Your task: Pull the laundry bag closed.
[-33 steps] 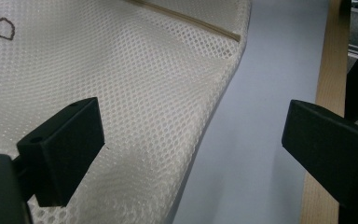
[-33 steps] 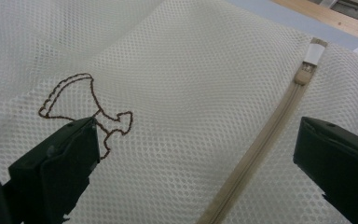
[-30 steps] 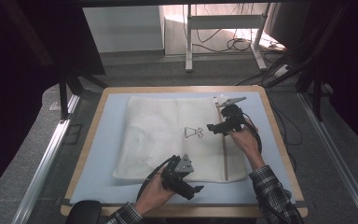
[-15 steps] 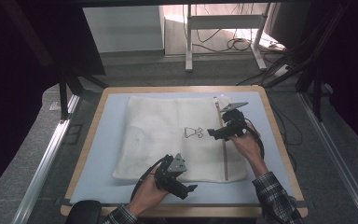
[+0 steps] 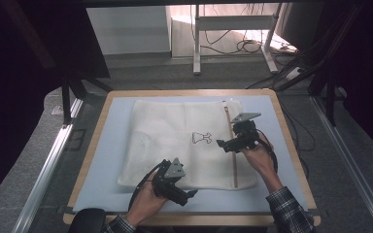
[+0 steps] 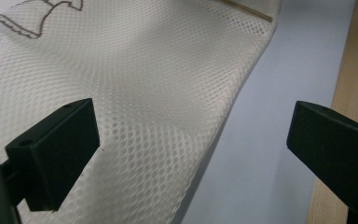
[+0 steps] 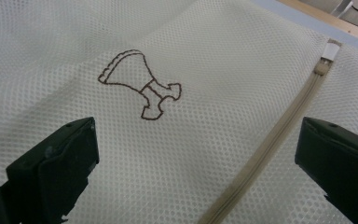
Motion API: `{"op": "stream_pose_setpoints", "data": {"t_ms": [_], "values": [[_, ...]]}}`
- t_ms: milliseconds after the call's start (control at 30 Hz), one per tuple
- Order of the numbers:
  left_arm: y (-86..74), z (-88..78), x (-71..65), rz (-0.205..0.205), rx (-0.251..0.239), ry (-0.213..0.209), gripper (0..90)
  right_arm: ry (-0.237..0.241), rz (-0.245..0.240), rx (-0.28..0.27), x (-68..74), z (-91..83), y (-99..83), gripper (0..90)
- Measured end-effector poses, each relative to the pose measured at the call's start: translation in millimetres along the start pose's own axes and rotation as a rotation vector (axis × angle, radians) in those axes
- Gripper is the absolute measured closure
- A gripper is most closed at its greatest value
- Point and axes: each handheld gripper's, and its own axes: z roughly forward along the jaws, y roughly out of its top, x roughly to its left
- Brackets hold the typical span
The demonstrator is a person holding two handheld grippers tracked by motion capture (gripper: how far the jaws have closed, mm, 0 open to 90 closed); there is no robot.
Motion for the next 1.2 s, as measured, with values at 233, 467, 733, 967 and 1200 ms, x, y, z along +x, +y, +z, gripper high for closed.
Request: {"op": "stream_pose_setpoints", "data": {"t_ms": [233,467,733,967,1200], "values": [[-6.5,-8.2,5.2,-0.02,-0.002,0.036,0.6,0.011,-0.015,-0.004,11.3,-4.6,-7.0,0.0],[-12.7,-16.0,9.4,-0.035,-0.005,0.058,0.5,0.021,-0.026,-0.008,22.0,-9.3,-13.0,0.0],[-21.9,-25.8,13.8,-0.037,-0.014,0.089,0.4,0.035,-0.044,-0.011,32.9,-17.4,-22.1,0.0],[-30.2,-30.5,14.4,-0.011,-0.017,0.13,0.0,0.045,-0.056,-0.019,38.3,-27.9,-31.7,0.0],[-34.9,-39.7,16.4,-0.013,-0.033,0.156,0.0,0.031,-0.057,-0.019,40.1,-37.6,-41.1,0.0]]}}
